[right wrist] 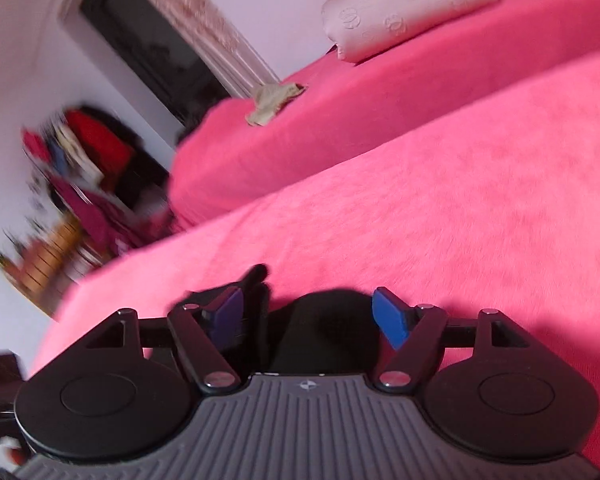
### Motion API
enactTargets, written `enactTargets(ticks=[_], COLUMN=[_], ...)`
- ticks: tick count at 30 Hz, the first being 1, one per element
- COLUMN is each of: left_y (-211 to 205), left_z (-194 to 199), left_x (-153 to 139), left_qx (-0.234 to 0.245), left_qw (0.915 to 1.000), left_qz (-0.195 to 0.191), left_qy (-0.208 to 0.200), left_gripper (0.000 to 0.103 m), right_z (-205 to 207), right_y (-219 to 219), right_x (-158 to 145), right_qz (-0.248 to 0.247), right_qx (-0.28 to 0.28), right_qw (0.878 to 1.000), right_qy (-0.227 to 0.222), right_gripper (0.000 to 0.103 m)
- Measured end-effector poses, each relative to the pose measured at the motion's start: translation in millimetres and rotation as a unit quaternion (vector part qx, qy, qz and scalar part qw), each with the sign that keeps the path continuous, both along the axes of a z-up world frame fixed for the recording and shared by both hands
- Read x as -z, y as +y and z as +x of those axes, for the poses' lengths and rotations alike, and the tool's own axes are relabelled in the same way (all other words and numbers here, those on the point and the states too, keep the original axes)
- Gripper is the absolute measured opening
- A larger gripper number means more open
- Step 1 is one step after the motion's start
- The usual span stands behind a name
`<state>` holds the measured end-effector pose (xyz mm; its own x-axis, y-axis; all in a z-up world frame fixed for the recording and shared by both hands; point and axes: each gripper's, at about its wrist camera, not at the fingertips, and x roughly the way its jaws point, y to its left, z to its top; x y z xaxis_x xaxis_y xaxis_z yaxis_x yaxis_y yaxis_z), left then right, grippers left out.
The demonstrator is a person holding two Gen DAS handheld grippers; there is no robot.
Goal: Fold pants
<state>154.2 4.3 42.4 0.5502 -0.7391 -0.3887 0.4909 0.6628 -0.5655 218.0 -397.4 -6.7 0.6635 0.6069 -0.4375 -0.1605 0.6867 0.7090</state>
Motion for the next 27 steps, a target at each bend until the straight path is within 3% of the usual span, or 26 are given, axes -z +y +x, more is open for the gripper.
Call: enactTargets(ticks=[2, 4, 7, 11, 12, 14, 15, 18, 22, 24, 27], left_y=[14, 16, 27, 47, 51, 52, 52, 52, 35, 25, 14], left_z=[-1, 0, 1, -6, -6, -4, -4, -8, -14, -10, -5], left_x=[1, 1, 5, 9, 10, 11, 10, 1, -6, -1, 6], left_qx=[-0.027, -0.065, -0.11, -0.138, -0.141, -0.142, -0.143, -0.138, -0.104, -0.078, -0.073], left_qw=[0.9996, 0.9971, 0.9914, 0.9878, 0.9873, 0.9871, 0.9867, 0.9866, 0.9911, 0.9936, 0.9923], left_qz=[0.009, 0.038, 0.071, 0.071, 0.07, 0.069, 0.072, 0.083, 0.083, 0.08, 0.095], left_qy=[-0.006, -0.011, -0.004, 0.014, 0.018, 0.024, 0.027, 0.027, 0.01, 0.02, 0.034], left_gripper=[0.103, 0.103, 0.103, 0.103, 0.103, 0.103, 0.103, 0.103, 0.103, 0.103, 0.103], right_z=[-1, 1, 7, 22, 22, 23, 23, 5, -26, -36, -32], right_y=[0, 11, 39, 76, 85, 100, 105, 111, 86, 69, 60], right_x=[2, -5, -7, -2, -1, 0, -2, -31, -70, -63, -20], right_qz=[0.052, 0.062, 0.033, -0.006, -0.016, -0.039, -0.049, -0.073, -0.062, -0.086, -0.167], right_qx=[-0.015, -0.026, -0.045, -0.06, -0.06, -0.055, -0.053, -0.054, -0.035, -0.022, -0.007], right_qw=[0.998, 0.997, 0.998, 0.997, 0.997, 0.996, 0.996, 0.996, 0.993, 0.992, 0.986], right_qy=[0.011, 0.022, 0.029, 0.043, 0.045, 0.055, 0.055, -0.012, -0.092, -0.086, -0.003], right_gripper=[0.077, 0.082, 0.082, 0.082, 0.08, 0.046, 0.021, 0.02, 0.02, 0.02, 0.022])
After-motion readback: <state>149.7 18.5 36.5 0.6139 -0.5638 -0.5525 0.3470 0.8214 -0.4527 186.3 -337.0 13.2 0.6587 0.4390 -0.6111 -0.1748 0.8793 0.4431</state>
